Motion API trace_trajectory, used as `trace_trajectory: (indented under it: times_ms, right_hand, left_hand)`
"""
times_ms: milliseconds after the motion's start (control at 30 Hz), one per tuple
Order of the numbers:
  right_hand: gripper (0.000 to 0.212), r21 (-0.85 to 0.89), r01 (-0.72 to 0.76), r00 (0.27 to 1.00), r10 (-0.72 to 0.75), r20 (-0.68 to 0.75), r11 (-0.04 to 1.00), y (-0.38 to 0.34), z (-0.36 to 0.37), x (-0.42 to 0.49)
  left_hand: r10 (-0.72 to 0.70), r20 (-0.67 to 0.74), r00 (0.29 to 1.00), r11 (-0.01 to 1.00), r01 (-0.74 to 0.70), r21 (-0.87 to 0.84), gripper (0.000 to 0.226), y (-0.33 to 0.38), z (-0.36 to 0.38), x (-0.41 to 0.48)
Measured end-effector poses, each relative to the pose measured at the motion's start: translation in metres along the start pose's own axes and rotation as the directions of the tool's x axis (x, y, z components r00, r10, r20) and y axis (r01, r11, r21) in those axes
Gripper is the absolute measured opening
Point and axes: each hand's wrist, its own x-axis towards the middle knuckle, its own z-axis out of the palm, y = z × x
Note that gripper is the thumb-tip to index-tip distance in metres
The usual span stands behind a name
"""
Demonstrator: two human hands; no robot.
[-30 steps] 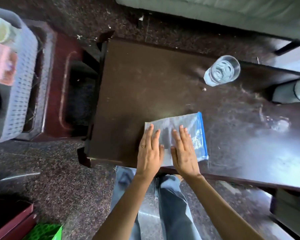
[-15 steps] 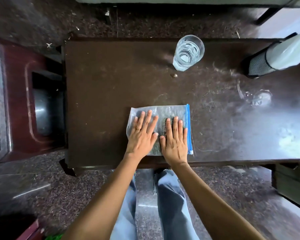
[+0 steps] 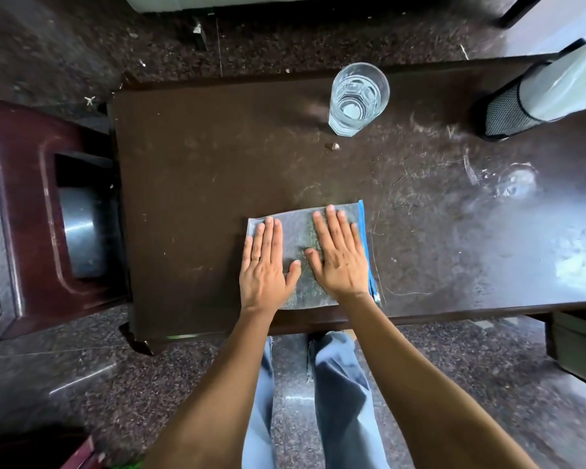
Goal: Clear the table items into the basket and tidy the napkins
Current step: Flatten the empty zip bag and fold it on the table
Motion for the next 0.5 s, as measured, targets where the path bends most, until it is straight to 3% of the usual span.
trace_trajectory:
  times_ms: [100, 233, 300, 367, 500]
  right_hand:
    - [0.066, -0.006, -0.122, 0.992, 0.122, -0.027, 0.993, 0.004, -0.005, -0.003]
    - [0.069, -0.044, -0.148, 0.989, 0.149, 0.001, 0.988, 0.002, -0.006, -0.005]
    - [0.069, -0.058, -0.15, 0.989, 0.15, 0.006, 0.987, 0.002, -0.005, -0.004]
    - [0.069, -0.064, -0.155, 0.988, 0.156, 0.008, 0.986, 0.001, -0.004, -0.004]
    - [0.069, -0.071, -0.154, 0.988, 0.155, 0.004, 0.985, 0.001, -0.005, -0.004]
  left_hand:
    - [-0.043, 0.006, 0.999, 0.999, 0.043, 0.018, 0.078, 0.0, -0.003, -0.001]
    - [-0.168, 0.008, 0.986, 0.986, 0.168, 0.007, 0.079, 0.004, -0.007, -0.003]
    - [-0.378, -0.009, 0.926, 0.92, 0.375, -0.113, 0.081, 0.007, -0.014, -0.005]
    - [-0.564, -0.005, 0.826, 0.793, 0.54, -0.283, 0.082, 0.008, -0.022, -0.009]
    - [-0.559, -0.01, 0.829, 0.688, 0.457, -0.564, 0.081, 0.013, -0.035, -0.02]
